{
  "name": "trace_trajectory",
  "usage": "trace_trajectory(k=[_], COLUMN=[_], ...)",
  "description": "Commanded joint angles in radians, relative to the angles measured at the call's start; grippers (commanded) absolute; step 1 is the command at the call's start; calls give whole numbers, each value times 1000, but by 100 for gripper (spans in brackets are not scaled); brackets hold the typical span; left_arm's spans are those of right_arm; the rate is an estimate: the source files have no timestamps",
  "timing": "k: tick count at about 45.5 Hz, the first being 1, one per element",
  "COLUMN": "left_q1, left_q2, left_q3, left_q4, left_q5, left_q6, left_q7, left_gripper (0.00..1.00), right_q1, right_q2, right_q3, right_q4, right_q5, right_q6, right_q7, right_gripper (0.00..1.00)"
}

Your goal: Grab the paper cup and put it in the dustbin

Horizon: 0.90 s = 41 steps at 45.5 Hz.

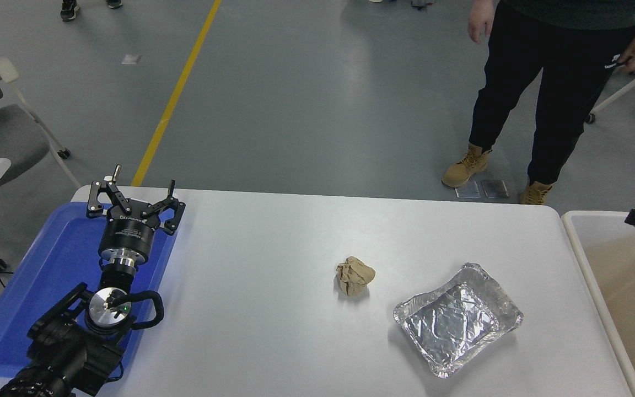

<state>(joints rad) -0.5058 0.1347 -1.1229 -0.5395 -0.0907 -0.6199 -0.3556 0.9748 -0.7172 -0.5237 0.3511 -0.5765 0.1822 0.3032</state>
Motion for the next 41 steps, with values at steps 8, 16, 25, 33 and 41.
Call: trace_trajectory(k=[8, 16, 25, 33, 41], left_q1=[0, 0, 0, 0, 0], left_q2=[0, -1, -1, -1, 0], left_q3=[0, 0, 0, 2, 2], left_q4=[0, 0, 0, 0, 0], left_q5=[0, 0, 0, 0, 0], left_q6=[0, -1, -1, -1, 0], left_q7=[1, 3, 3, 3, 3], left_gripper=[100, 100, 100, 100, 100], right_q1=[217, 337, 442, 605, 764], right_q2=[-148, -180, -189, -185, -165], right_q3=[-1, -1, -38, -208, -361], right_q4=[278, 371, 446, 558, 693], right_q5=[-193, -246, -272, -270, -266], right_q6=[3, 83, 131, 135, 134], right_q7=[-21, -58, -70, -70, -69], right_gripper=[100, 100, 100, 100, 100])
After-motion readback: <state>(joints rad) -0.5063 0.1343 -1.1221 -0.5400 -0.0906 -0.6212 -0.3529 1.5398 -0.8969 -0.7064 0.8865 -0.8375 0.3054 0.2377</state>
